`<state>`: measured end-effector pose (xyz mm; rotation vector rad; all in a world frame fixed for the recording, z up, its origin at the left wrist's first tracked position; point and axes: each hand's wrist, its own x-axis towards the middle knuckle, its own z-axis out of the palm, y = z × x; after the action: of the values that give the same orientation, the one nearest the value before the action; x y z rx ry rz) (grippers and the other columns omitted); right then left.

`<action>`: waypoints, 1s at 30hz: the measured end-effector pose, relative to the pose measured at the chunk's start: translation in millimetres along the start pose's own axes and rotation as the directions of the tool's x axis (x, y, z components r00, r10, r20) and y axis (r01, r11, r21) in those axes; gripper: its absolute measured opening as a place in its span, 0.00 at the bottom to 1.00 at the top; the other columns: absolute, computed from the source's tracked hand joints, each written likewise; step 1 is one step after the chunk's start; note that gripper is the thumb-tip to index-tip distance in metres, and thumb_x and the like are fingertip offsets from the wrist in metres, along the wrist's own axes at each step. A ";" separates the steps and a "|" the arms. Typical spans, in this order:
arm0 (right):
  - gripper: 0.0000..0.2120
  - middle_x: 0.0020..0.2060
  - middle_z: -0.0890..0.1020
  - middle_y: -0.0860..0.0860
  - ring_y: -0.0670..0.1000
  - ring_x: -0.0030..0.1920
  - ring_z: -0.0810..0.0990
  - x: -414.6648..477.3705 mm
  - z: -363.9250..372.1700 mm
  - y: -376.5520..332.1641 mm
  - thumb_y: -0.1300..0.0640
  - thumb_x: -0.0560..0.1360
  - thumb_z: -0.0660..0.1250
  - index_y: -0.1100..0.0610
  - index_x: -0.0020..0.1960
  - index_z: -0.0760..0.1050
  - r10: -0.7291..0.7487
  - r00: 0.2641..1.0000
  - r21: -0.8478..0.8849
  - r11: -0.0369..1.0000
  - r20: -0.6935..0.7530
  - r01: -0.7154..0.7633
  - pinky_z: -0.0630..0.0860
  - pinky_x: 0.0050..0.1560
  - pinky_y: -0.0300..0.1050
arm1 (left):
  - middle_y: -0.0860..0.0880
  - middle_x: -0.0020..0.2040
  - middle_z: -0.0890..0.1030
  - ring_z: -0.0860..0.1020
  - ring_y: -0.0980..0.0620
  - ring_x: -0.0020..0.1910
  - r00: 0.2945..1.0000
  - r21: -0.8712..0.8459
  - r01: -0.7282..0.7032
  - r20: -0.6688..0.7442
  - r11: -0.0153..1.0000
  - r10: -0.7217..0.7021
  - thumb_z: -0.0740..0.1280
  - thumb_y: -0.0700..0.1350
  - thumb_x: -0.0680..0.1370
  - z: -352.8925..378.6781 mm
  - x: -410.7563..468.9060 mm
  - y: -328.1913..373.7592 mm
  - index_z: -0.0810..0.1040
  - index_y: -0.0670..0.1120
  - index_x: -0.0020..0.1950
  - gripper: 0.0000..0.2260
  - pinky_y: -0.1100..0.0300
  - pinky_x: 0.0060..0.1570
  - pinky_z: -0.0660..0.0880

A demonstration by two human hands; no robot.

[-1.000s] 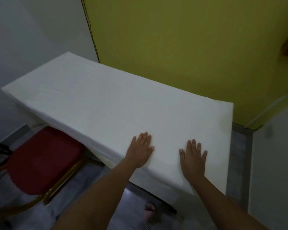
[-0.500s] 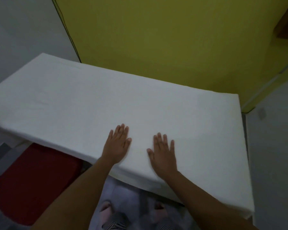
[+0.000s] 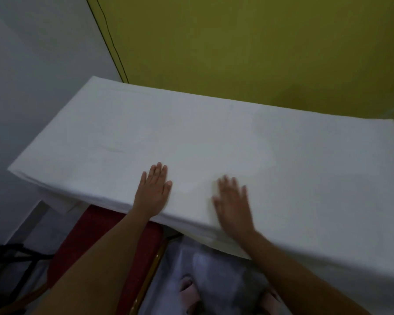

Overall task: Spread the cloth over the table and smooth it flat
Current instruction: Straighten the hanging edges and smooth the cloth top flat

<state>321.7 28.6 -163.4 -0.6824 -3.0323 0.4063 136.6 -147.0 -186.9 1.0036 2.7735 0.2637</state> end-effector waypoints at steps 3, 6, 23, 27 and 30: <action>0.27 0.78 0.50 0.55 0.56 0.77 0.45 37.4 -1.5 10.7 0.47 0.82 0.45 0.58 0.78 0.48 0.279 0.960 0.025 0.960 0.036 -0.280 0.41 0.75 0.59 | 0.48 0.79 0.47 0.44 0.51 0.78 1.000 -0.007 0.020 -0.021 1.000 -0.020 0.47 0.52 0.83 -7.6 2.3 -30.4 0.47 0.46 0.78 0.25 0.55 0.74 0.37; 0.28 0.78 0.48 0.54 0.56 0.77 0.43 55.8 11.2 -27.2 0.45 0.82 0.43 0.58 0.78 0.45 0.210 0.973 -0.018 0.978 0.093 -0.209 0.39 0.74 0.60 | 0.48 0.79 0.48 0.45 0.51 0.78 0.997 -0.019 0.065 -0.043 0.998 -0.066 0.48 0.52 0.84 -13.8 2.3 -58.8 0.48 0.46 0.78 0.25 0.54 0.74 0.37; 0.24 0.75 0.61 0.57 0.60 0.76 0.56 31.1 8.3 -47.7 0.54 0.81 0.54 0.59 0.75 0.60 -0.053 0.999 0.061 0.997 -0.001 0.053 0.47 0.74 0.61 | 0.40 0.79 0.50 0.49 0.44 0.78 0.985 0.025 0.160 -0.062 0.987 -0.158 0.49 0.50 0.83 -32.4 13.9 -35.5 0.49 0.40 0.78 0.25 0.45 0.75 0.44; 0.26 0.78 0.50 0.55 0.58 0.77 0.46 11.2 -16.6 62.2 0.48 0.82 0.47 0.55 0.78 0.50 0.375 0.927 -0.040 0.926 -0.007 -0.374 0.42 0.74 0.59 | 0.42 0.79 0.47 0.47 0.46 0.78 0.987 0.031 -0.157 -0.006 0.987 0.158 0.49 0.50 0.84 -6.7 24.7 86.7 0.47 0.43 0.78 0.25 0.49 0.75 0.42; 0.29 0.78 0.46 0.53 0.57 0.77 0.42 -19.8 -28.9 125.1 0.40 0.81 0.42 0.50 0.78 0.45 0.437 0.898 -0.028 0.900 0.057 -0.436 0.40 0.74 0.59 | 0.44 0.79 0.46 0.44 0.47 0.78 0.919 -0.026 -0.387 0.074 0.922 0.388 0.47 0.52 0.83 15.9 19.5 180.7 0.47 0.45 0.79 0.25 0.50 0.75 0.40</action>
<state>394.0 136.5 -166.1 -1.3854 -2.9176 0.4139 236.3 4.0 -163.5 1.5242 2.4791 0.2838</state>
